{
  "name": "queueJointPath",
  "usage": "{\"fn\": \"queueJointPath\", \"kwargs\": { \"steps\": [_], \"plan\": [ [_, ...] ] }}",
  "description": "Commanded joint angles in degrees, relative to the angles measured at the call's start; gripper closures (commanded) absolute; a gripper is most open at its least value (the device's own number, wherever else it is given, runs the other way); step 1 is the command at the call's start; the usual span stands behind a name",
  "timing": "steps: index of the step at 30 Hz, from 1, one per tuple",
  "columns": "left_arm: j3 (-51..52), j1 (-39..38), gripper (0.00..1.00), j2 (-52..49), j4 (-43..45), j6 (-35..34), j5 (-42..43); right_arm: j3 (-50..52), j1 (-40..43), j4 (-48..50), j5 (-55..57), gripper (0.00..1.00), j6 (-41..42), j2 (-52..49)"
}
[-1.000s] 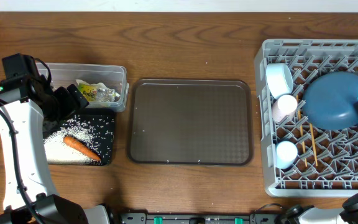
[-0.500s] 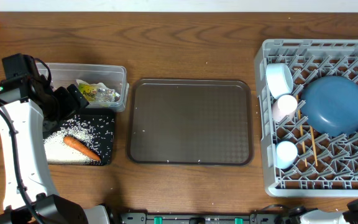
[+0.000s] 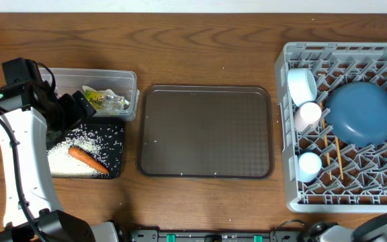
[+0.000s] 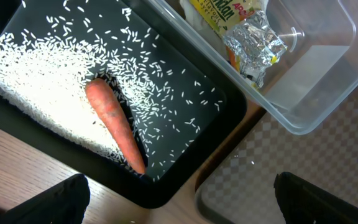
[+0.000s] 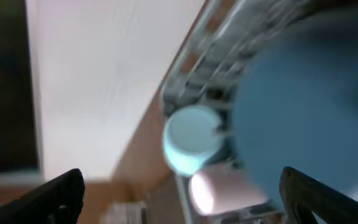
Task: Sort waste into correct bins and load items into the dishwasher rack
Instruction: 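Move the right gripper back over the plate in the rack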
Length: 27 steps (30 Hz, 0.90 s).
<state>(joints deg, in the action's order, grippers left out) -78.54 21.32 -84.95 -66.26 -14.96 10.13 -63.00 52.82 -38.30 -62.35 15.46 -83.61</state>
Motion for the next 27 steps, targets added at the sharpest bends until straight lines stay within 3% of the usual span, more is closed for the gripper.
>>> {"fn": "queueJointPath", "kwargs": {
  "steps": [1, 6, 12, 17, 27],
  "plan": [
    [-0.70, 0.26, 0.02, 0.94, -0.35, 0.33, -0.26, -0.35, -8.07, -2.36, 12.74, 0.01, -1.18, 6.01],
    [-0.70, 0.26, 0.02, 0.94, -0.35, 0.33, -0.26, -0.35, -22.95, -6.32, 40.79, 0.01, -1.16, 13.38],
    [-0.70, 0.26, 0.02, 0.94, -0.35, 0.33, -0.26, -0.35, -35.41, -11.39, 63.49, 0.01, -1.16, 17.75],
    [-0.70, 0.26, 0.02, 0.94, -0.35, 0.33, -0.26, -0.35, -39.54, -12.11, 63.80, 0.01, -1.14, 17.49],
    [-0.70, 0.26, 0.02, 0.94, -0.35, 0.33, -0.26, -0.35, -39.87, -12.11, 63.82, 0.01, -1.16, 17.49]
  ]
}}
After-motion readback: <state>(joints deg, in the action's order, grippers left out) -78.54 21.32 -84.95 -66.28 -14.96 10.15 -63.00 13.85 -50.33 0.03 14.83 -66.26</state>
